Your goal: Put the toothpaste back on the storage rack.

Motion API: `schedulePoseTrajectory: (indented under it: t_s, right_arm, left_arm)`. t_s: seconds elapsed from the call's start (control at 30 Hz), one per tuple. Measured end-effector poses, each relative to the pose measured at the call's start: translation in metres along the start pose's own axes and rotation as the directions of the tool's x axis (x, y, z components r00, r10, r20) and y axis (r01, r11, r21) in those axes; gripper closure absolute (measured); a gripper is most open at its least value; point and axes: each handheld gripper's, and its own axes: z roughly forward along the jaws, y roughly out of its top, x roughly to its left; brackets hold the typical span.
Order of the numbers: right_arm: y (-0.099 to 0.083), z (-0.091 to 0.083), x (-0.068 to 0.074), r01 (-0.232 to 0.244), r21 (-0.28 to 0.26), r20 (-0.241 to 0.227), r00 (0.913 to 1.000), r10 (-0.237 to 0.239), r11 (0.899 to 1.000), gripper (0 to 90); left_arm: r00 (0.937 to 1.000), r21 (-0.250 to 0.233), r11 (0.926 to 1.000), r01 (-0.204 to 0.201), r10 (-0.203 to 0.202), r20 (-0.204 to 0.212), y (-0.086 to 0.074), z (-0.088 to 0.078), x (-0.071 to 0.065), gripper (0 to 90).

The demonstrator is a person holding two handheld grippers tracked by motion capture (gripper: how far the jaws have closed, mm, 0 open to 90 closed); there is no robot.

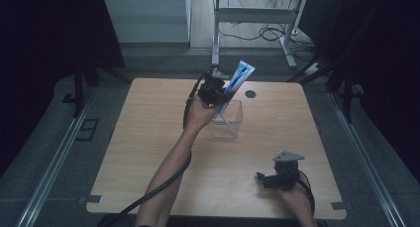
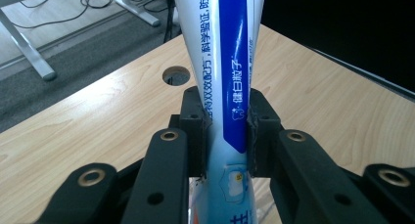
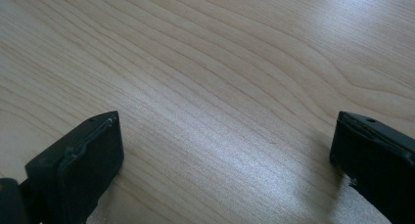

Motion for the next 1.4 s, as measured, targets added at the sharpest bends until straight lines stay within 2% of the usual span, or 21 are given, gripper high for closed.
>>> schedulePoseTrajectory:
  t_s: [0.33,0.4,0.63,1.23,1.4]
  right_arm:
    - [0.0,0.0,0.0,0.002,0.001,0.001,1.0,-0.002,1.0,0.0]
    - [0.0,0.0,0.0,0.002,0.001,0.001,1.0,-0.002,1.0,0.0]
    - [0.0,0.0,0.0,0.002,0.001,0.001,1.0,-0.002,1.0,0.0]
    - [0.0,0.0,0.0,0.001,0.002,0.001,1.0,-0.001,1.0,0.0]
    - [0.0,0.0,0.0,0.002,0.001,0.0,1.0,-0.002,1.0,0.0]
  left_arm:
    - [0.9998,-0.025,0.9996,0.015,-0.015,-0.013,-0.008,0.02,0.002,74.3]
    - [0.9997,-0.025,0.9997,0.007,-0.007,-0.023,-0.01,0.023,0.002,74.2]
    - [0.9994,-0.015,0.9998,0.012,-0.012,-0.031,-0.019,0.032,0.002,74.1]
    - [0.9979,0.026,0.9996,-0.006,0.008,-0.065,-0.044,0.049,-0.003,73.3]
    - [0.9978,0.034,0.9993,-0.017,0.019,-0.064,-0.047,0.051,-0.005,72.9]
